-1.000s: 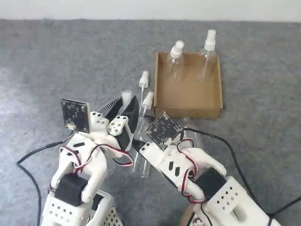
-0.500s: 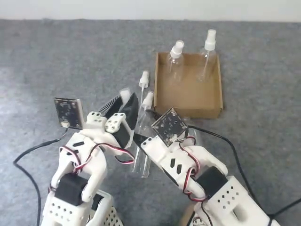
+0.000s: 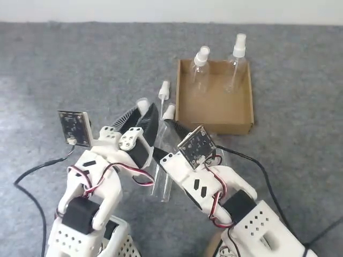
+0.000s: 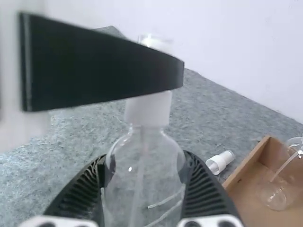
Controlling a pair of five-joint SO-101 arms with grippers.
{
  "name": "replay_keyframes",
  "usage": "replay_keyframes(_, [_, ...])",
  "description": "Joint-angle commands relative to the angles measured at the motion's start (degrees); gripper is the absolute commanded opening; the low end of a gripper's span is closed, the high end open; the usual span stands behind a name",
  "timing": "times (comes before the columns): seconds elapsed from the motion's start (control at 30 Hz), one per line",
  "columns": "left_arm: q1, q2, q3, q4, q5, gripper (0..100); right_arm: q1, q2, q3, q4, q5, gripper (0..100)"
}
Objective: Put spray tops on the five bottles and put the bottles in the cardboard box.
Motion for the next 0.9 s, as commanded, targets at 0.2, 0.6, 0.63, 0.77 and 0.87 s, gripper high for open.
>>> replay_keyframes(0.2, [1.23,-0.18,-0.84,2.46,0.35,15,2.42,-3.12,-1.49,-2.33,-0.53,0.6])
replay_keyframes(0.6, [0.79,-1.14,-3.12,2.81,-5.80,16,2.68,-3.12,0.26,-2.77,-0.44,0.6])
replay_keyframes(0.63, [0.79,-2.37,-3.30,3.25,-6.42,16,3.21,-3.12,0.26,-2.77,-0.44,0.6])
replay_keyframes(0.77, [0.79,-12.22,-5.32,8.79,-8.70,16,5.58,-3.03,0.26,-2.77,-0.44,0.6])
replay_keyframes(0.87, [-0.35,-19.43,-3.82,9.67,-10.99,15,5.85,-3.03,0.26,-2.77,-0.44,0.6])
